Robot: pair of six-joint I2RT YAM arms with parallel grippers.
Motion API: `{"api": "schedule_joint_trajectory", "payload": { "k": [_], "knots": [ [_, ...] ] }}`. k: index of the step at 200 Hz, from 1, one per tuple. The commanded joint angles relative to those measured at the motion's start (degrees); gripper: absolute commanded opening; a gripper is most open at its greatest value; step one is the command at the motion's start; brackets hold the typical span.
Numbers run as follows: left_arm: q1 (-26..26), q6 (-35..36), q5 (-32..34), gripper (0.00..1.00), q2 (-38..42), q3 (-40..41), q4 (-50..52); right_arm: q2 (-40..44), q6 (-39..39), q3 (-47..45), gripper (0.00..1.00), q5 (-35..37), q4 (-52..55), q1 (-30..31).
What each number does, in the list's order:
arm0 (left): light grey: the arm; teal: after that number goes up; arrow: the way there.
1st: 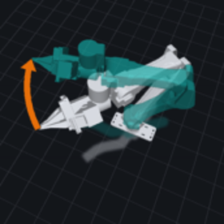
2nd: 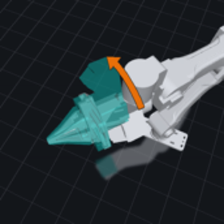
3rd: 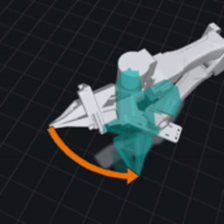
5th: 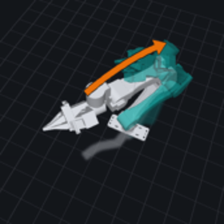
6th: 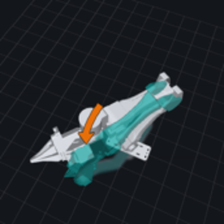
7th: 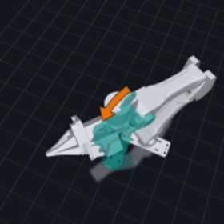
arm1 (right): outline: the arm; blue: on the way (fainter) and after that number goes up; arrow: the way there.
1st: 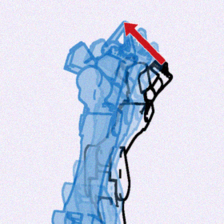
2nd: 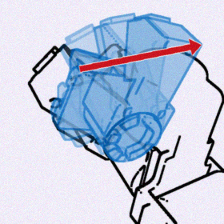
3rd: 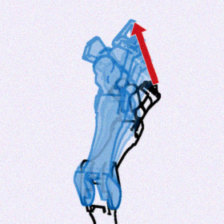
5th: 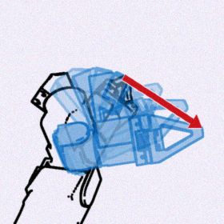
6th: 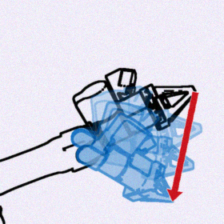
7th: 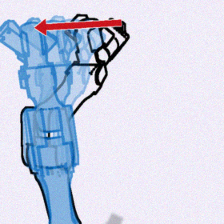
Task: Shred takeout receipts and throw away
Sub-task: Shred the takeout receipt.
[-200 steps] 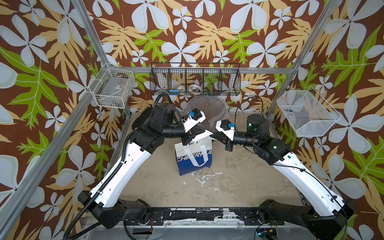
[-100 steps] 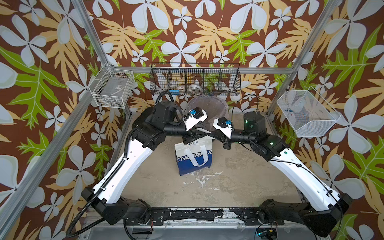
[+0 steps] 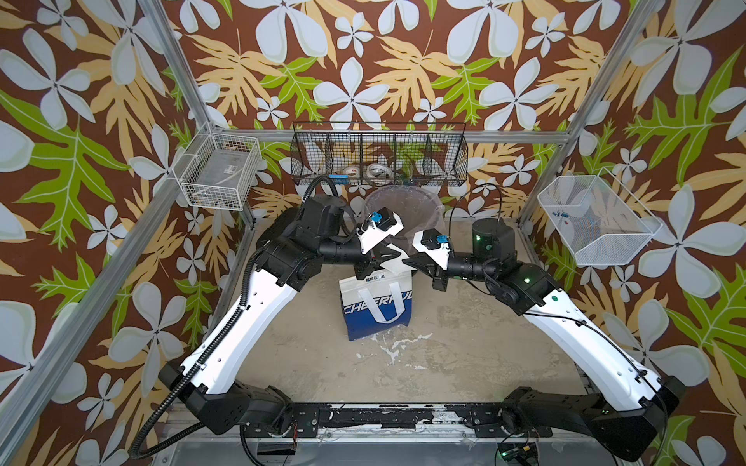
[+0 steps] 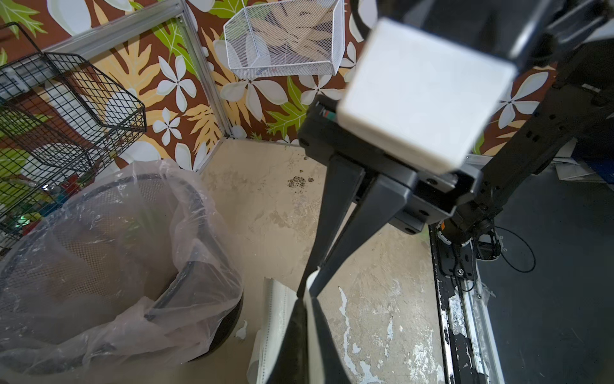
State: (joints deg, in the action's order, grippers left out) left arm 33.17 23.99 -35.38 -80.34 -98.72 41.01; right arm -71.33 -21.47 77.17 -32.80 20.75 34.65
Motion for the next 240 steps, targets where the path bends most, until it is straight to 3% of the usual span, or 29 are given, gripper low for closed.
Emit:
{"api": "schedule_joint_trajectory", "payload": {
  "k": [1, 33, 123, 162, 193, 240],
  "knots": [
    [0.1, -4.0, 1.4, 0.00, -0.1, -0.2, -2.3, 1.2, -1.1, -1.5, 0.00, 8.9, -4.2, 2.2],
    [0.1, -6.3, 2.1, 0.00, -0.1, -0.1, -2.4, 3.1, -3.8, -4.3, 0.00, 19.0, -9.4, 6.9],
    [0.1, -9.5, 11.5, 0.00, -1.2, -2.1, -1.1, 8.0, -13.9, -11.9, 0.00, 33.5, -20.6, 17.9],
    [0.1, -10.1, 14.6, 0.00, -0.5, -1.3, -3.0, 9.7, -13.2, -12.9, 0.00, 33.4, -20.7, 18.1],
    [0.1, -12.1, 21.2, 0.00, 1.1, 0.1, -7.1, 12.6, -10.7, -13.5, 0.00, 31.3, -20.4, 18.1],
    [0.1, -14.5, 23.2, 0.00, 3.5, 2.2, -12.7, 18.2, -6.6, -15.0, 0.00, 27.9, -19.9, 17.9]
  ]
}}
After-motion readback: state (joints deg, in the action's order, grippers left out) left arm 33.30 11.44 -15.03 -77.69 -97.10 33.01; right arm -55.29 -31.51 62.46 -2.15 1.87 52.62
